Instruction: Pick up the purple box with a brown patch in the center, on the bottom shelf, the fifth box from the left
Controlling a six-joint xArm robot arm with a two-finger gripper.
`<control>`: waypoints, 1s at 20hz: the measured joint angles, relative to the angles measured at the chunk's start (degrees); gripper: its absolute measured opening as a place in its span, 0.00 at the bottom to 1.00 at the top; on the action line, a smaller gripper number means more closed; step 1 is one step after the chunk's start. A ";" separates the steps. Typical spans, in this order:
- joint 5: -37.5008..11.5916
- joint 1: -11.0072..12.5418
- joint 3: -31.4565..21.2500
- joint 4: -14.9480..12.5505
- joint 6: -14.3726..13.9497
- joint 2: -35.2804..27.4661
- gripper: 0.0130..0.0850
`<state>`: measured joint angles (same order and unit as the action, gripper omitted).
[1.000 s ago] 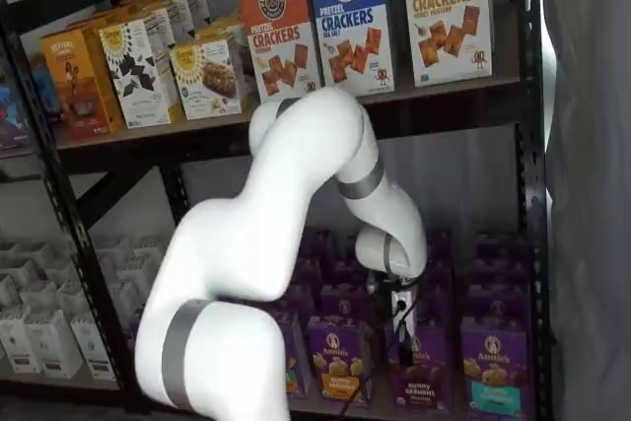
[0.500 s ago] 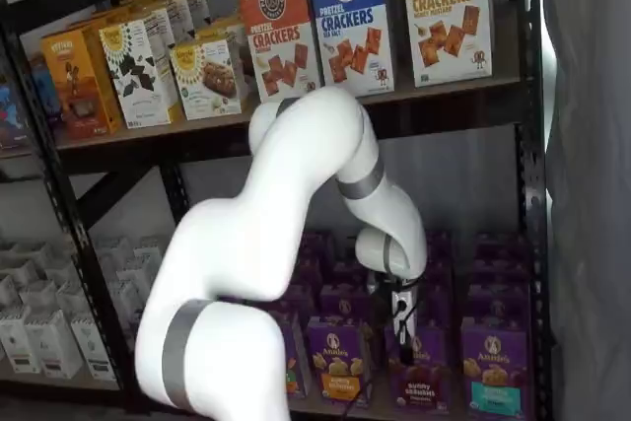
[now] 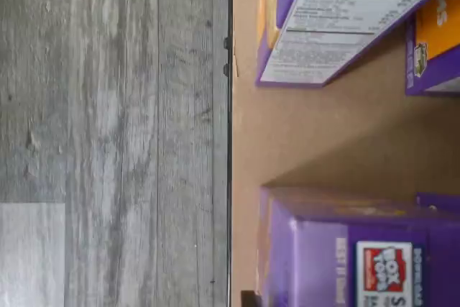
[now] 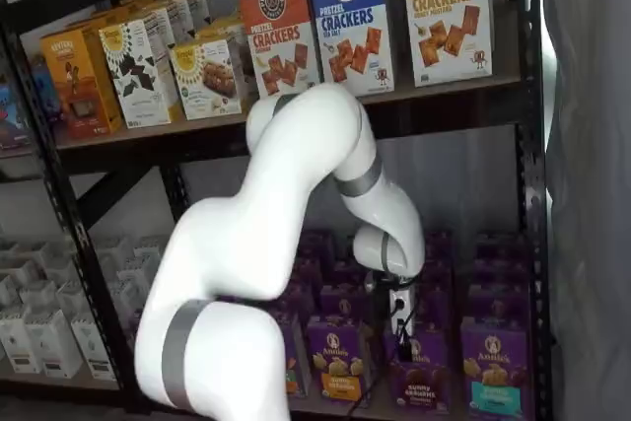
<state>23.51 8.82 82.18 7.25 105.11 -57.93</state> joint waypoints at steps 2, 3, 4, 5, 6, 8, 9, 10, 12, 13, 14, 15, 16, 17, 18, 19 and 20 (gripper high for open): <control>-0.05 -0.09 -0.30 -0.16 -0.22 0.19 0.39; -0.28 -0.14 -0.48 -0.06 -0.17 0.27 0.39; -0.54 -0.20 -0.71 0.21 0.02 0.37 0.39; -0.66 -0.24 -0.86 0.36 0.13 0.45 0.39; -0.67 -0.27 -1.01 0.49 0.22 0.55 0.39; -0.68 -0.29 -1.25 0.60 0.29 0.73 0.33; -0.72 -0.29 -1.41 0.68 0.37 0.84 0.33; -0.73 -0.29 -1.55 0.78 0.46 0.93 0.28; -0.83 -0.29 -1.86 0.99 0.67 1.13 0.28; -0.96 -0.28 -2.08 1.05 0.74 1.26 0.28; -1.27 -0.26 -2.36 1.06 0.78 1.39 0.28; -1.76 -0.23 -2.73 1.13 0.89 1.54 0.28; -1.96 -0.20 -2.98 1.09 0.89 1.67 0.28; -1.99 -0.14 -3.34 0.82 0.71 1.92 0.28; -2.08 -0.10 -3.73 0.52 0.47 2.18 0.28; -2.26 -0.06 -4.51 0.21 0.25 2.66 0.28; -2.58 -0.05 -5.44 0.07 0.17 3.23 0.28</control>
<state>20.93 8.77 76.75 7.32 105.28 -54.70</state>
